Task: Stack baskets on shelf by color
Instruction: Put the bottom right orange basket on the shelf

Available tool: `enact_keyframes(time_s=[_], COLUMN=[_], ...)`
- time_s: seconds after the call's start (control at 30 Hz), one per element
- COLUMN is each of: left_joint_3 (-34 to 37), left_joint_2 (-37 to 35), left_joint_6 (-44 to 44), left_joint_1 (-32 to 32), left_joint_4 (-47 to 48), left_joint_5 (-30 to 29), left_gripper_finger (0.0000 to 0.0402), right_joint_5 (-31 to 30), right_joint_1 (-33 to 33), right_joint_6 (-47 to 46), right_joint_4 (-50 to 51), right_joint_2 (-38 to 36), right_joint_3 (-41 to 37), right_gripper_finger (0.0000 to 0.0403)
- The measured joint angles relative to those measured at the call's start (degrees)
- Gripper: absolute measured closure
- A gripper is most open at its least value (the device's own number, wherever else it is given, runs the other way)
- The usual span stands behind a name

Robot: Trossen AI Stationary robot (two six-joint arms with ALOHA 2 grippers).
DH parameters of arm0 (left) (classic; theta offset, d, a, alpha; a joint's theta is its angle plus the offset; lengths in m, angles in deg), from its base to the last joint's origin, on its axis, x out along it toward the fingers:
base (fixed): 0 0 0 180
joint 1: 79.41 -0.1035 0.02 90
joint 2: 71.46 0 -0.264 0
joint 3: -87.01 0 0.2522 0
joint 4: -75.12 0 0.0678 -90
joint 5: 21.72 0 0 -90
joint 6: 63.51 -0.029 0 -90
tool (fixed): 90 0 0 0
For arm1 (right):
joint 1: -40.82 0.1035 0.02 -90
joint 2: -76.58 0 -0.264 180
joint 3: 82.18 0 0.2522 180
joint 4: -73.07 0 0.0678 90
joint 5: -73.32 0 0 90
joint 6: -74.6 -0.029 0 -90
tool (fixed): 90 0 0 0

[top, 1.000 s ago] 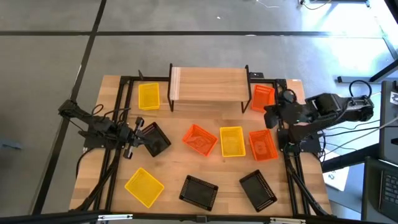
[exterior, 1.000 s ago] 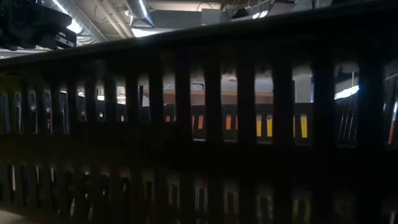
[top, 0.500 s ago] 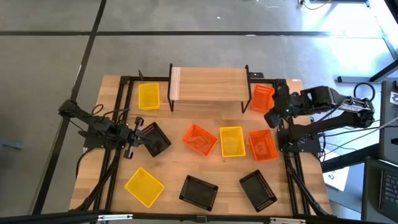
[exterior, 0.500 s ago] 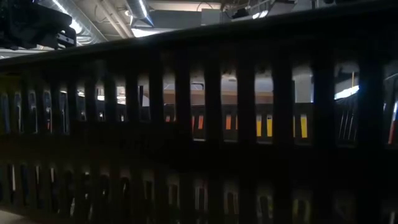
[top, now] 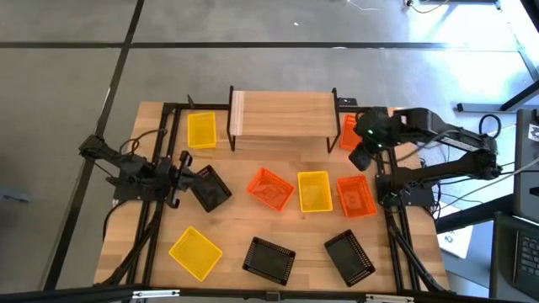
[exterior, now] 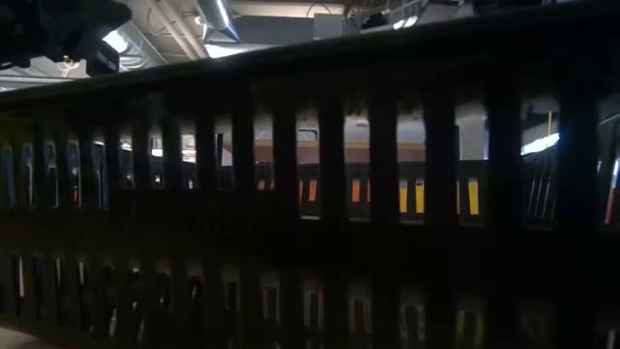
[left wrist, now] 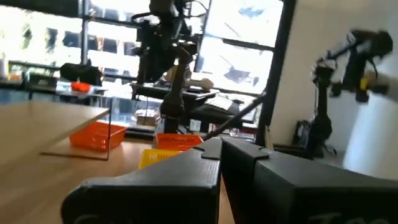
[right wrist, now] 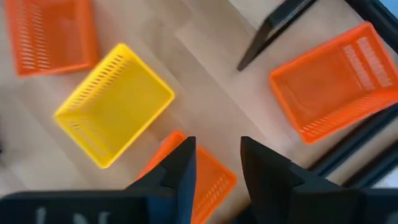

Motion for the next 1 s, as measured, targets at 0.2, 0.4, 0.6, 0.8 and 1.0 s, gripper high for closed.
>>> enact_keyframes(time_s=[0.2, 0.4, 0.6, 0.8, 1.0], left_joint_3=[-3.1, -5.6, -6.1, -6.1, -6.1], left_joint_2=[0.0, 0.0, 0.0, 0.0, 0.0], left_joint_6=[1.3, 1.3, 1.3, 1.3, -1.5], left_joint_1=[0.0, 0.0, 0.0, 0.0, 0.0], left_joint_4=[0.0, 2.6, 3.5, 4.1, 4.3], left_joint_5=[-0.8, -0.8, -1.0, -1.2, -1.2], left_gripper_finger=[0.0401, 0.0401, 0.0401, 0.0401, 0.0401], right_joint_5=[5.5, 8.9, 16.3, 24.1, 22.5], right_joint_1=[-7.4, -12.1, -11.5, -8.7, -4.7], right_joint_6=[11.8, 21.1, 35.5, 42.3, 42.8], right_joint_4=[0.4, 4.9, 6.9, 7.1, 4.8], right_joint_2=[5.6, 11.3, 13.1, 13.1, 13.1], right_joint_3=[0.0, 0.0, 0.0, 0.0, -5.8], right_gripper_finger=[0.0276, 0.0276, 0.0276, 0.0276, 0.0276])
